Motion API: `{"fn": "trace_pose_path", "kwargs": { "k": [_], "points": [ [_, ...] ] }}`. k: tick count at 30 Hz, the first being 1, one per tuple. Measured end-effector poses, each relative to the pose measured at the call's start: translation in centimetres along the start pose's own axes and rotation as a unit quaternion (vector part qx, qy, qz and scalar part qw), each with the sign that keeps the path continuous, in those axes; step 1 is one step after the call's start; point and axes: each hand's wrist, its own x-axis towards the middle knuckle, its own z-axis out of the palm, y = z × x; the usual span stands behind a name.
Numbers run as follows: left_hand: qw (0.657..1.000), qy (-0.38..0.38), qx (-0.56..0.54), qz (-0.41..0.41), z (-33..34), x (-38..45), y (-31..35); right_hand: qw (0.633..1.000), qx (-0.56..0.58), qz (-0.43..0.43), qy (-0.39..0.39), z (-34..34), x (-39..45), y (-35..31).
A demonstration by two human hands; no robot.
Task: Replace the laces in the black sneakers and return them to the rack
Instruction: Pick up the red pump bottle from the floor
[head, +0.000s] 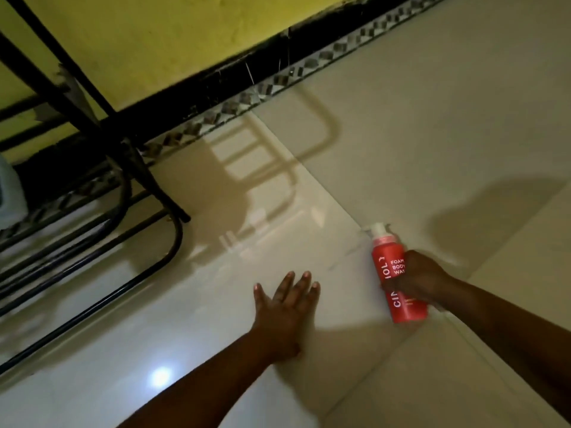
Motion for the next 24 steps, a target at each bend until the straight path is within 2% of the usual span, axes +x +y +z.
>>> {"fn": "trace_pose_path", "kwargs": {
  "k": [3,5,7,9,12,15,17,20,22,24],
  "points": [
    [1.000,0.003,0.000,-0.011,-1.2,-0.7,0.7,0.999,0.040,0.012,-0.008,-1.5,-2.6,-0.9],
    [0.997,0.023,-0.073,-0.024,-2.5,-1.4,2.2,0.990,0.138,0.003,-0.002,-2.7,-5.5,-1.5],
    [0.986,0.075,-0.151,0.004,-4.7,-2.8,3.9,0.970,0.243,-0.004,-0.001,-4.0,-9.7,-2.7],
    [0.961,0.157,-0.225,0.045,-7.3,-5.2,5.3,0.950,0.313,-0.007,0.000,-5.4,-13.8,-3.8],
    [0.892,0.222,-0.389,0.062,-11.2,-11.2,6.6,0.923,0.384,0.005,0.010,-7.4,-20.9,-6.0],
    [0.851,0.222,-0.475,0.029,-15.5,-18.2,7.0,0.910,0.412,0.012,0.044,-9.7,-29.0,-8.8],
    [0.837,0.234,-0.495,-0.015,-18.7,-23.3,8.1,0.905,0.423,0.003,0.037,-11.1,-34.0,-10.8],
    [0.811,0.250,-0.528,-0.038,-23.9,-31.9,10.0,0.903,0.429,-0.016,0.018,-15.0,-41.6,-14.1],
    [0.818,0.240,-0.523,-0.026,-26.5,-36.1,11.2,0.900,0.434,-0.051,0.011,-17.3,-44.8,-15.4],
    [0.810,0.252,-0.529,-0.040,-30.2,-41.9,12.7,0.906,0.420,-0.060,0.011,-20.1,-49.4,-17.1]
  ]
}}
